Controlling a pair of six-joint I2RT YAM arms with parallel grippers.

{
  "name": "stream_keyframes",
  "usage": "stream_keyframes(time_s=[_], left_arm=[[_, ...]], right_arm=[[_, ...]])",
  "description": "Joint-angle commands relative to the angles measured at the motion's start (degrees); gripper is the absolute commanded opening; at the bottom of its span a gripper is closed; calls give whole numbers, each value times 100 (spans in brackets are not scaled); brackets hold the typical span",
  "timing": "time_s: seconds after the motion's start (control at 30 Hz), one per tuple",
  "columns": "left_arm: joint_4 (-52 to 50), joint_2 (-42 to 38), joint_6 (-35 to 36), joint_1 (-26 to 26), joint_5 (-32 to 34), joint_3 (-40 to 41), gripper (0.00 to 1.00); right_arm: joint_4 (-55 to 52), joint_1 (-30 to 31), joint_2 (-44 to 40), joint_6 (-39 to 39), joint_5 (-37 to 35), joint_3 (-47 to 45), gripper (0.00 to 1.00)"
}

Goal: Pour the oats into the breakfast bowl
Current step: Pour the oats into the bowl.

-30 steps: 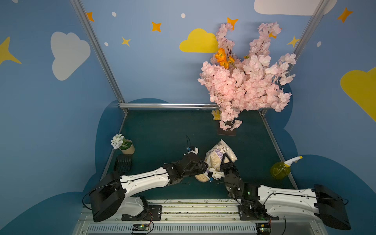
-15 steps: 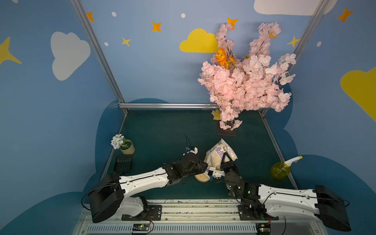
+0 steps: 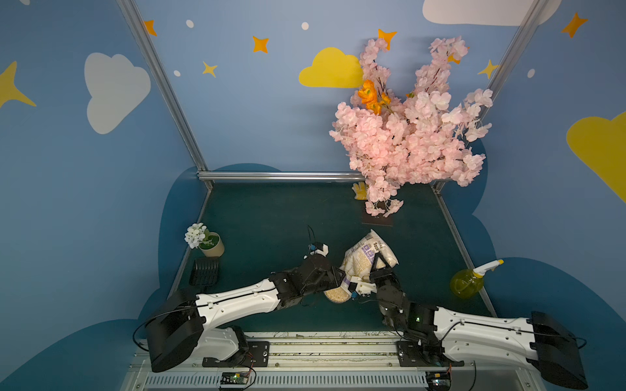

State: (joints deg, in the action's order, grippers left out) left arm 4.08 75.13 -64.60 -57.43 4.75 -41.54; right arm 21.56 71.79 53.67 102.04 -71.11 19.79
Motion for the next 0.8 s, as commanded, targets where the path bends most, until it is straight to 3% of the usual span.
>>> stream_keyframes(time_s=[0.0,0.47,0.6,0.7,0.77], left_arm=[[-43,-178,-24,-5,178,82,26],[-178,-601,-9,-5,506,293,31],[-192,-631,0,-5,518,300,35],[-162,-639,-42,-4,494,329,41],[-159,-640,-52,-1,484,336,44]], right_arm=[[686,-67,-163,-167,-265,340,0],[968,54,-25,87,-279,431,0],[1106,-115,-161,169,-207,445,0],[529,25,-33,-30,-253,424,0],[1097,-45,-46,254,-161,426,0]])
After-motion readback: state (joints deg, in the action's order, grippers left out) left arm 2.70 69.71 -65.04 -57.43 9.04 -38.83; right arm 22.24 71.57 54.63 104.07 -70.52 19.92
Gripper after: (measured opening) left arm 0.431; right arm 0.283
